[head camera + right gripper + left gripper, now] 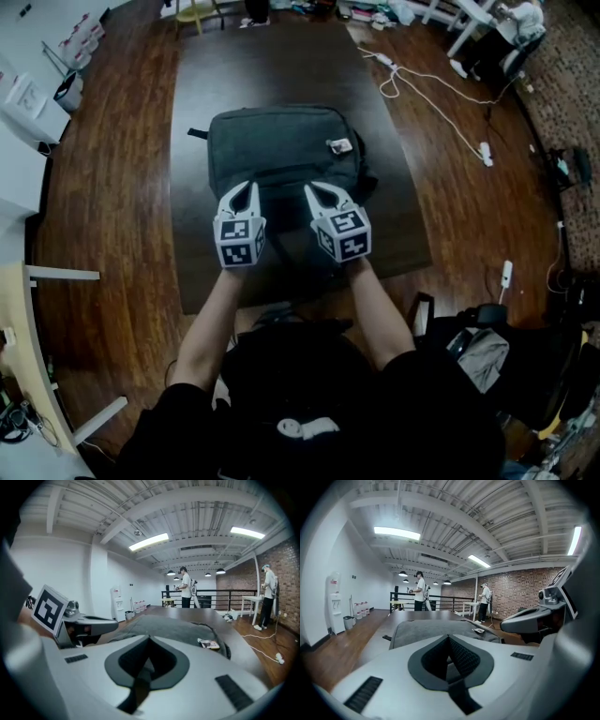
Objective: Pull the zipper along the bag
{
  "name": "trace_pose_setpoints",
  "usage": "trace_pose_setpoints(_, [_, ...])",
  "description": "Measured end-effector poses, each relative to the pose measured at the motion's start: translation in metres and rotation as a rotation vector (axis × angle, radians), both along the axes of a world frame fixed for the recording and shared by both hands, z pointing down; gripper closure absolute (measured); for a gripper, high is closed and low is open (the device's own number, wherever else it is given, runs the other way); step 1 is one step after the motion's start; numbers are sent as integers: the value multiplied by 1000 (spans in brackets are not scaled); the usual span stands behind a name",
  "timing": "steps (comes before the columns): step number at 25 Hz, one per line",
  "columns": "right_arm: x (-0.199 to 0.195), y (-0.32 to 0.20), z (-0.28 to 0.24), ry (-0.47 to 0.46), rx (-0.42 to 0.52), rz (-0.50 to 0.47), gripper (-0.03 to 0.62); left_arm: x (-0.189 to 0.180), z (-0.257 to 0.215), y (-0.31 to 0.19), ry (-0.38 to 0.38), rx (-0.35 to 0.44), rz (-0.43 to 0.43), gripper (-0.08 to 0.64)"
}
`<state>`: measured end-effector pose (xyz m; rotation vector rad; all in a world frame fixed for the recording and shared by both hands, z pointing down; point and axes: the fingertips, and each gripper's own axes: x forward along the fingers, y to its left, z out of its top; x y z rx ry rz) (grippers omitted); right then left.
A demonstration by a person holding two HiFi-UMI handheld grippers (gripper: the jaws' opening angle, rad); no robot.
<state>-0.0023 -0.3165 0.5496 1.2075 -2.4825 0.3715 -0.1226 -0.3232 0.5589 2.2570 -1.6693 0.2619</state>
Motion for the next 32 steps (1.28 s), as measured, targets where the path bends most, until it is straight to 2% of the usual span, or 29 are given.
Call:
trace_pose_setpoints(9, [38, 38, -14, -4, 41, -25, 581, 59, -10, 37, -13, 14, 21, 560])
trace_pose_setpoints(20, [92, 126, -30, -28, 83, -19, 581, 123, -34, 124, -14, 74, 38, 560])
trace_pose_setpoints(29, [107, 218, -38, -31, 90, -56, 581, 142, -44, 223, -15, 78, 17, 560])
trace_pose_setpoints(32, [111, 236, -40, -31, 108, -66, 581, 150, -50, 240, -12, 102, 15, 560])
